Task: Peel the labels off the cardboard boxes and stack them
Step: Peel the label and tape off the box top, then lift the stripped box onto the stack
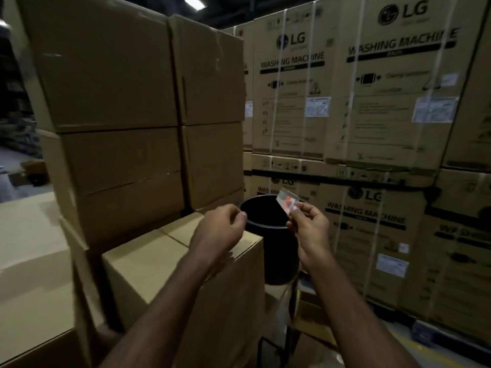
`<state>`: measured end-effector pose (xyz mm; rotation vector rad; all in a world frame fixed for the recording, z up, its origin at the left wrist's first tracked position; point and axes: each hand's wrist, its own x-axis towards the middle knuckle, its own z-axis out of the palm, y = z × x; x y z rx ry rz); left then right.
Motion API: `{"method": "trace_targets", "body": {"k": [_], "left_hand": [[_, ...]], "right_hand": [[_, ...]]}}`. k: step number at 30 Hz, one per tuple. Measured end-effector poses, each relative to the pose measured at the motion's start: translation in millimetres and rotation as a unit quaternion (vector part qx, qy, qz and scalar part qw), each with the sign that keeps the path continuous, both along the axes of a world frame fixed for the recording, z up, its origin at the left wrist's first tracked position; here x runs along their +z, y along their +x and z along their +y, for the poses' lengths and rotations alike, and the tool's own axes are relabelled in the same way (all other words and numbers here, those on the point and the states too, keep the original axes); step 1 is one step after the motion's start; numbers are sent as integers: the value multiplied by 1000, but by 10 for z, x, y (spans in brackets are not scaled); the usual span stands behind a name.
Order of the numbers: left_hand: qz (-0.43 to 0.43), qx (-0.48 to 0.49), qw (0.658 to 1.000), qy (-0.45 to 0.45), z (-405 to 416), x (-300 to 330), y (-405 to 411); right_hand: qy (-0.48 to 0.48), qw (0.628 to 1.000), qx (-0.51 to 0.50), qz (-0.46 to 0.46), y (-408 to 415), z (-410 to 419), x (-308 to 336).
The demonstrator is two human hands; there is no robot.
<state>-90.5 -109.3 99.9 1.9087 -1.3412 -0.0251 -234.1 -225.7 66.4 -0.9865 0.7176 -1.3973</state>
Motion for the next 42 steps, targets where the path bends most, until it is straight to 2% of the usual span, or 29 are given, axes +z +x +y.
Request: {"method": "trace_targets", "body": {"k": [2,4,8,10,13,15,21,29,37,42], "left_hand": [[-9,-11,999,34,-387,42,-119],[-12,-15,998,67,-745,78,-226],[-28,1,994,103,-1308,46,-404],[-28,8,994,108,-1490,-4,-444],[-30,24,991,125,-1634,-83,-449],[-35,36,990,130,-1680,-132,-428],[-28,65,989,129,-1718,-165,-332],[-12,73,993,92,-1396,-77,-267],[-19,136,990,42,-99,171,111],[-47,175,982,56,1018,151,507]], "right_hand": [[-59,994,-69,59,-124,-357,-24],[-136,972,-133,139,-201,-702,-52],[-302,897,-182,268,-238,-1212,-98],[-375,845,-174,338,-207,-1411,-122],[-435,762,-97,469,-113,-1647,-190],[-435,734,-45,519,-60,-1732,-222],[-415,750,-31,515,7,-1777,-210],[-447,782,-25,434,109,-1366,-118],[-464,813,24,350,491,-283,166],[-468,823,82,311,813,688,265]]}}
